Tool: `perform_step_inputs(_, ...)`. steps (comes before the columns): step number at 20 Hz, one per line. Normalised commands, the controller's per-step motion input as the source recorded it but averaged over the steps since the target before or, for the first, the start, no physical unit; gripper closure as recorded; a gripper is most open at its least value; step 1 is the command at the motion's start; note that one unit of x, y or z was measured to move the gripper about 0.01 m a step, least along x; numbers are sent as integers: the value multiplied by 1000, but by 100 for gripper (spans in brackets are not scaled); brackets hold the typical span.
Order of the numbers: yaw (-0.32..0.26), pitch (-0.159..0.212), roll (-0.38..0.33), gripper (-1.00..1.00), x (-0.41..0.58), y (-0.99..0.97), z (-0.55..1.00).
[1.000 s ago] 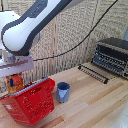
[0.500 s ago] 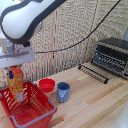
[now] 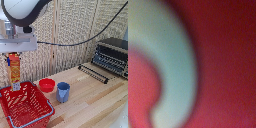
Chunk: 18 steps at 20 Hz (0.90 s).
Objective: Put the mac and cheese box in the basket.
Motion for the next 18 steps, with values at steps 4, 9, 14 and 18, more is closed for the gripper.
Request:
perform_step_inputs(4,-32,99,-41,100,-204,220,-353)
perform_step_inputs(9,84,141,-11,100,-85,-69,-307)
perform_step_inputs(14,165,42,10,100,-8,-85,-244)
perform_step_inputs(18,44,0,1,-100,69,0,-44)
